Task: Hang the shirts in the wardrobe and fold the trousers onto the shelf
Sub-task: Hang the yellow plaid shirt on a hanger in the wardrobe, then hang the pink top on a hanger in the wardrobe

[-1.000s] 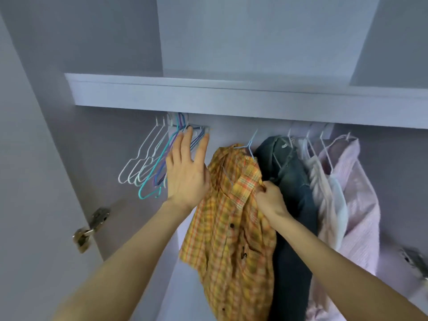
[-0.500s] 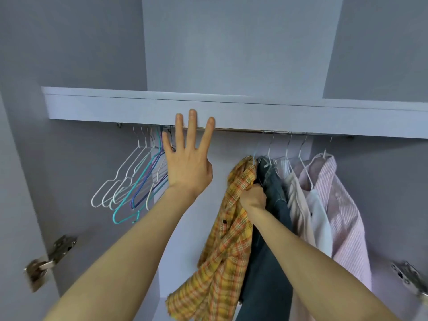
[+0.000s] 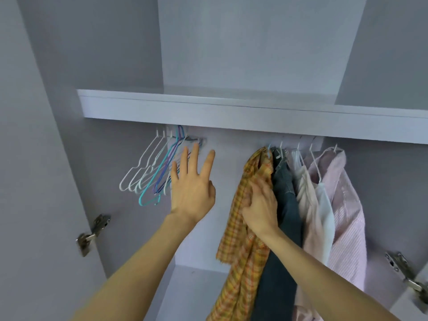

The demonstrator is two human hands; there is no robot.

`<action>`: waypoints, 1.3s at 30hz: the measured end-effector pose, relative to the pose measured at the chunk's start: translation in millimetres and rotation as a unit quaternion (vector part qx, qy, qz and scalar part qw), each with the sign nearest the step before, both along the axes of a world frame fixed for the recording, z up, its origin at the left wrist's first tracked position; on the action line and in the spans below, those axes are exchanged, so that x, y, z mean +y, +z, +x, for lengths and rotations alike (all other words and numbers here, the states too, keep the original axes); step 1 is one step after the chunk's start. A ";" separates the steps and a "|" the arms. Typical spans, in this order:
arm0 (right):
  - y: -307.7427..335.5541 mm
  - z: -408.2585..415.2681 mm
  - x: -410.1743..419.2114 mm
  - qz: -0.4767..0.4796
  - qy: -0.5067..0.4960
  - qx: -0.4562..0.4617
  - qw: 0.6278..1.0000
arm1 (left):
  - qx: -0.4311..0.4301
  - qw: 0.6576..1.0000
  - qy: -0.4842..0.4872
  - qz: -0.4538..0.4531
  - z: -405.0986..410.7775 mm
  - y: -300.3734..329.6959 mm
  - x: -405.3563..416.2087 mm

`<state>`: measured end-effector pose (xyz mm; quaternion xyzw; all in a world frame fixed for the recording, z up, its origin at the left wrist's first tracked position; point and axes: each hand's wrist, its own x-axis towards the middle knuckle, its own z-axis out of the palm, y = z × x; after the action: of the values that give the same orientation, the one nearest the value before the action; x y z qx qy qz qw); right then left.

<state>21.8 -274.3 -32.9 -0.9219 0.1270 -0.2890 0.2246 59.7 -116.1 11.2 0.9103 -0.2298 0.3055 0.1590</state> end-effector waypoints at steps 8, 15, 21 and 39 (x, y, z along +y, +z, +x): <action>-45.9 -42.4 76.6 0.115 0.245 0.135 0.953 | 0.156 0.978 0.132 -0.042 -77.0 -84.5 88.0; -103.3 -113.5 182.2 0.069 0.466 0.248 0.847 | 0.208 0.901 0.349 -0.151 -235.2 -149.6 191.9; -142.3 -213.8 273.7 0.036 0.610 0.324 0.723 | 0.218 0.774 0.532 -0.264 -405.8 -190.1 248.1; -234.8 -656.1 586.7 -0.175 0.815 0.432 0.345 | 0.101 0.302 0.810 -0.492 -900.6 -298.9 364.6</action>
<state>-634.2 312.4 -267.7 -0.5851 -0.6612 0.4593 0.0972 -840.9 248.4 -287.7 0.4141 0.8342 0.2422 0.2720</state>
